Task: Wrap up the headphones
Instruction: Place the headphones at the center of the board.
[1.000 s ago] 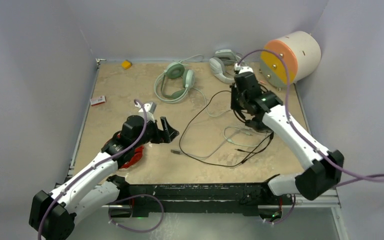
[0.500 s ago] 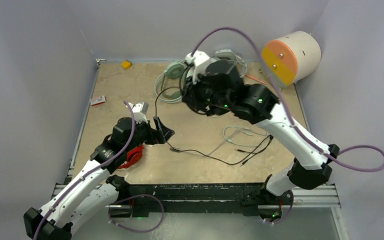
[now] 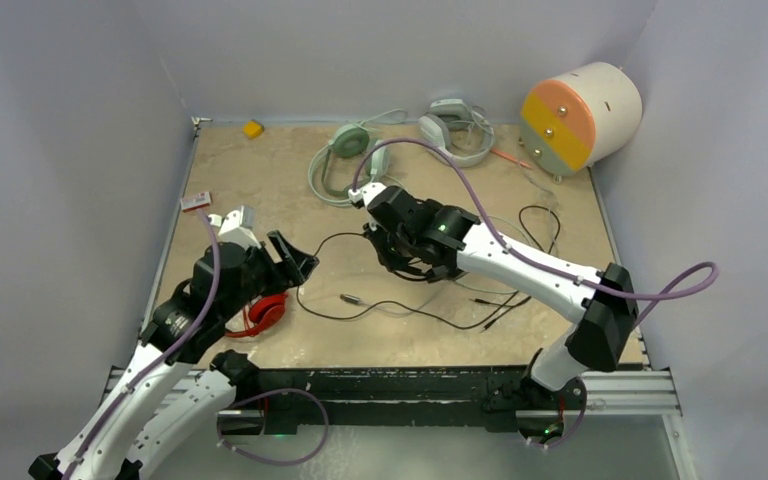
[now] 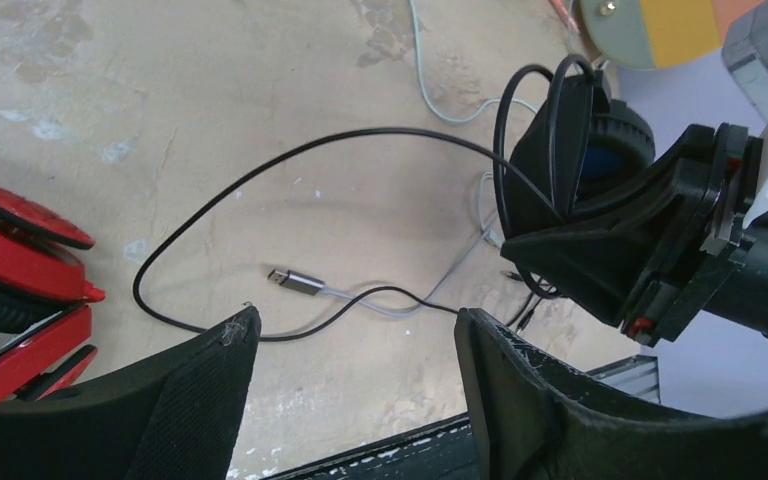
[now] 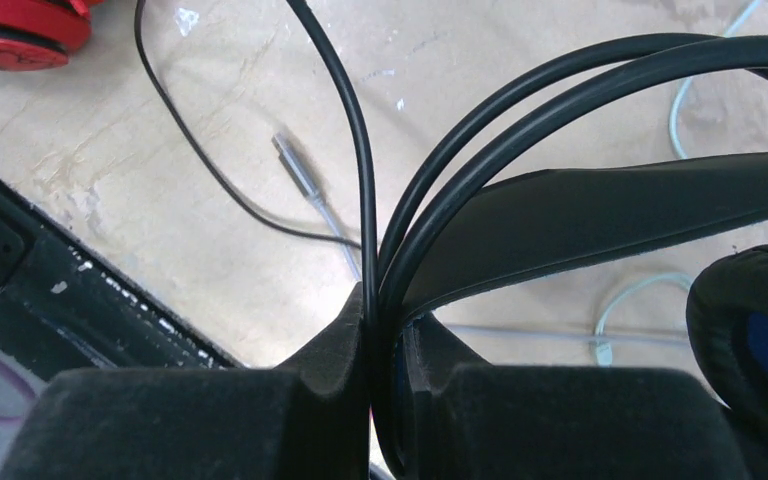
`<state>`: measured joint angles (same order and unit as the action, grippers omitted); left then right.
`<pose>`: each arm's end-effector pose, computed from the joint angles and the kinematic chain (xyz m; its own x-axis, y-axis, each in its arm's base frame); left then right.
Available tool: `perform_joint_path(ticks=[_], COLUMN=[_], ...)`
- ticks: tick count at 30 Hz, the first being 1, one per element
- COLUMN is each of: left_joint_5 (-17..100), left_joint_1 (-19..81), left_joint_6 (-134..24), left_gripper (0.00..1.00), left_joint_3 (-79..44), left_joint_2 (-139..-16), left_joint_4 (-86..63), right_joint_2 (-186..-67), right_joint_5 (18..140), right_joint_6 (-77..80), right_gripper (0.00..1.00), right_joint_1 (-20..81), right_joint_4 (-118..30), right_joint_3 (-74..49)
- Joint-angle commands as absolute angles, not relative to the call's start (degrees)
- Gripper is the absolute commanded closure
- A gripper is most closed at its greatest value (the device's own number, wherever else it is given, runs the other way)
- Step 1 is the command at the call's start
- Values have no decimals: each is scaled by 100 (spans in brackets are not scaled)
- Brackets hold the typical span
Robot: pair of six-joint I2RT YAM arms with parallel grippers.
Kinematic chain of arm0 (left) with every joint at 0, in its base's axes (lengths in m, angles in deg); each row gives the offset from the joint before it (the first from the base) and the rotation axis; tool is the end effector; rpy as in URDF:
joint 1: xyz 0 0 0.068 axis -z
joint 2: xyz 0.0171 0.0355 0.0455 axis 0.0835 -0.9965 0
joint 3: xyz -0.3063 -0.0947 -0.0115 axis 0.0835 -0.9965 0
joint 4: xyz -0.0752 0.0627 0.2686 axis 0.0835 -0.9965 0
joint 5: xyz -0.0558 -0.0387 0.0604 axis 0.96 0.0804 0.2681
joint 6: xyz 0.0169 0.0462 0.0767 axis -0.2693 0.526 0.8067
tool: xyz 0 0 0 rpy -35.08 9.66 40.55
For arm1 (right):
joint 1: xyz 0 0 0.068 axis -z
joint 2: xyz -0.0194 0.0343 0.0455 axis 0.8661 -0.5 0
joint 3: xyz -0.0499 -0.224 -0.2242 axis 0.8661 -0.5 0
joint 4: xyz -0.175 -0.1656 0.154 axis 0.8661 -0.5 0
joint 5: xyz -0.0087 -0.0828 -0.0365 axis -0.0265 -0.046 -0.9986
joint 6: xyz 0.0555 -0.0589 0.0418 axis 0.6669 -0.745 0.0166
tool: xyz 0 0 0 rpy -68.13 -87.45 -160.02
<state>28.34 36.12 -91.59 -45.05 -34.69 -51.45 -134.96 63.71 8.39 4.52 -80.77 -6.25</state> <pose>0.1299 -0.0710 0.3315 -0.5846 -0.5127 -0.6288 0.0278 0.7619 -0.6470 0.2372 0.3247 0.3420 -0.5687 -0.4146 -0.7104 -0.6433 0.7624 0.0700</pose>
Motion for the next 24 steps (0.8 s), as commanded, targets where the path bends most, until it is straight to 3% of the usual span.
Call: perform_joint_path(ticks=[1,12,17,24], left_joint_5=[2663,1572,1513,2200], left_joint_1=[3635,3624,3594,3571], left_joint_6=[-9180,-9200,-9165,-8844], left_gripper=[31,31,31,30], left_joint_3=[-4476,-3856,-3996,-4313], left_joint_2=[-3614,-4311,-4367,-4790], left_joint_4=[-5136,-5660,-5560,-4693], right_joint_2=[-13847,-14759,-14668,-13974], right_joint_5=[6281,7371,7359,7244], right_joint_6=[125,-1019,-765,-570], right_gripper=[100,98,61,43], right_joint_1=[472,471,470,472], right_joint_4=[-7228,-5991,-5619,-5316], right_joint_3=[-591,-698,-1329,-2152])
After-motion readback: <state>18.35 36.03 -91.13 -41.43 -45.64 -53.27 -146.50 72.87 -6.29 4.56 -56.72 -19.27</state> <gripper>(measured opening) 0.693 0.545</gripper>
